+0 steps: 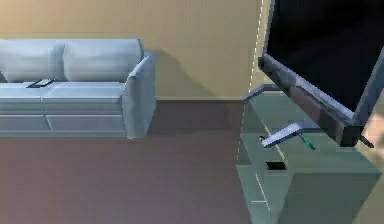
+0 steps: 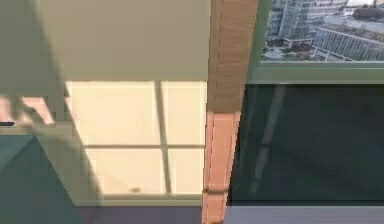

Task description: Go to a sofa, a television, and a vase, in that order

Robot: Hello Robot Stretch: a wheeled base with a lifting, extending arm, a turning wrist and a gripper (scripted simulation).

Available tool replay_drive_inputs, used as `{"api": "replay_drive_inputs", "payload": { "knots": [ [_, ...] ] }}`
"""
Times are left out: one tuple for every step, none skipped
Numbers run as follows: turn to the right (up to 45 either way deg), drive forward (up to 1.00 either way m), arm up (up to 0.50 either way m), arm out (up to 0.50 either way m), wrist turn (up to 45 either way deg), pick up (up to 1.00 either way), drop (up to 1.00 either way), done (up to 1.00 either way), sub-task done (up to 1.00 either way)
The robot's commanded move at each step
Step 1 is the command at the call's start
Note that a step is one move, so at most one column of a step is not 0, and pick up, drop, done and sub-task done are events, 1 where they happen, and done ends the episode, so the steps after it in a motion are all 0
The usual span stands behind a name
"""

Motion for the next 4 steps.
{"api": "replay_drive_inputs", "payload": {
  "knots": [
    [-24.0, 0.0, 0.0, 0.0, 0.0, 0.0, 0.0, 0.0, 0.0],
    [0.0, 0.65, 0.0, 0.0, 0.0, 0.0, 0.0, 0.0, 0.0],
    [24.0, 0.0, 0.0, 0.0, 0.0, 0.0, 0.0, 0.0, 0.0],
    [0.0, 0.9, 0.0, 0.0, 0.0, 0.0, 0.0, 0.0, 0.0]
  ]
}}
